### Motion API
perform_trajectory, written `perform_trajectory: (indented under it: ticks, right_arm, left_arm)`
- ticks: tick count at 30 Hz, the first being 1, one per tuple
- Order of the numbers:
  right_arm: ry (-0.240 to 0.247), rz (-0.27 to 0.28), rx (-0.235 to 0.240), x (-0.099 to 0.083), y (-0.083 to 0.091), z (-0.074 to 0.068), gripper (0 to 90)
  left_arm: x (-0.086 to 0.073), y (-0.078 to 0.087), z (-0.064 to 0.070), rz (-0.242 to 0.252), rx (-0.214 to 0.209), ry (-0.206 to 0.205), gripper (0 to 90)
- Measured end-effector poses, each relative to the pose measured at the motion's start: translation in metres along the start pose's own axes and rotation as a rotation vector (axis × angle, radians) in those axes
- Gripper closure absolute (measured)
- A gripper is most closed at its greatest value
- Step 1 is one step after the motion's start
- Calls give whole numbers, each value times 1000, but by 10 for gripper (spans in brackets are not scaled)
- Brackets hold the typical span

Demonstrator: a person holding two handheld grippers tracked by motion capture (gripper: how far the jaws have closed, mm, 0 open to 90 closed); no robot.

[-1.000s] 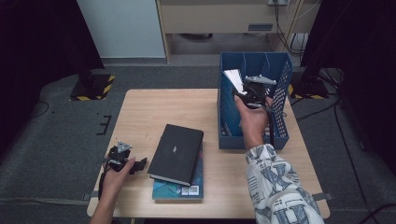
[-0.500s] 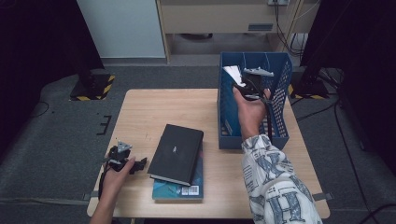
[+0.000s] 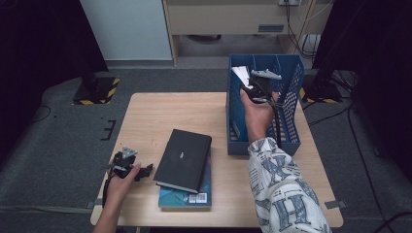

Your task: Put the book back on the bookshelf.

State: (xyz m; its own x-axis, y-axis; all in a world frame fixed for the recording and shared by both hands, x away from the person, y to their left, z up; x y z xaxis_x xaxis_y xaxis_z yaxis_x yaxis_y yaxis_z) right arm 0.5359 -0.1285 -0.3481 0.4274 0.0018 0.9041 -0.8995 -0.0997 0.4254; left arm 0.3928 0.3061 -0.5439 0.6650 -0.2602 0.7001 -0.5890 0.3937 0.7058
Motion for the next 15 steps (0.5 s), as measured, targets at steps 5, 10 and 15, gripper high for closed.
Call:
perform_trajectory:
  ticks: [5,10,15]
  right_arm:
    - [11,-25,2,-2,4,-2,600]
    - [35,-50,7,-5,11,-4,597]
    - [35,-63,19,-11,17,-2,591]
  left_arm:
    - [0,0,0,0,-1,0,8]
    - [0,0,1,-1,-1,-1,8]
    - [0,0,1,-2,-1,-2,8]
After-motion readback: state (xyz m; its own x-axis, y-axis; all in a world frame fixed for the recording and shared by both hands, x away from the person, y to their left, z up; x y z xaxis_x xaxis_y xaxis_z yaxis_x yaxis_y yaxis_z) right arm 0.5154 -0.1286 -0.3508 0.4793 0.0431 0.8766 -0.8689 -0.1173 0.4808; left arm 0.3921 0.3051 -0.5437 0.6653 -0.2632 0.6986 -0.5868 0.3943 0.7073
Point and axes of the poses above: each handheld gripper's, and its own axes: y roughly backward along the jaws, x roughly out of its top, z roughly to its right, the point moved 1 cm from there along -y, roughly forward along the jaws, and after that the axes turned 9 degrees about -x, right-handed, at the moved point
